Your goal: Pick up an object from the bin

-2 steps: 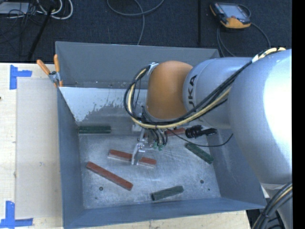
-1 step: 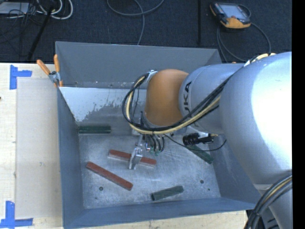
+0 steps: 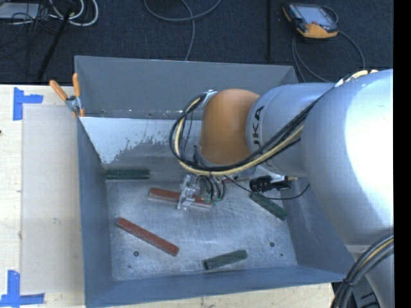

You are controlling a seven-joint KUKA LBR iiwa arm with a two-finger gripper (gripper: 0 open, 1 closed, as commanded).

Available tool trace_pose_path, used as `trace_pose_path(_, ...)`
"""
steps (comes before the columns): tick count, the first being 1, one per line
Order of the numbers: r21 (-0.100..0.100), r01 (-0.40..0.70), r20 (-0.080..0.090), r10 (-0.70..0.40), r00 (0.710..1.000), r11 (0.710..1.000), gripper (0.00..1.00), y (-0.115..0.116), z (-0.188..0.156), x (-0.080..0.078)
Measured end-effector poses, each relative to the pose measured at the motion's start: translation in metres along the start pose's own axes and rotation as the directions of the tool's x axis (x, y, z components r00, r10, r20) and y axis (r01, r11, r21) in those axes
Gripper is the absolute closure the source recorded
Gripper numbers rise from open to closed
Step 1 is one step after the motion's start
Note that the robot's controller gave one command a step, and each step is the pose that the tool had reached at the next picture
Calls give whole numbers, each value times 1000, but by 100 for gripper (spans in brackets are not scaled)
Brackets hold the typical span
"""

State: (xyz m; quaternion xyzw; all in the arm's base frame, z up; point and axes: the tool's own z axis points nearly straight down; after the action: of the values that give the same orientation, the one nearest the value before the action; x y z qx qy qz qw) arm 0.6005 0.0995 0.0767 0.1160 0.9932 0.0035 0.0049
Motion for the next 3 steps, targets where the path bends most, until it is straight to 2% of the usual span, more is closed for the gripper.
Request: trace_pose_path(3, 6, 1, -7, -1, 1000, 1000, 100, -1, -9, 2)
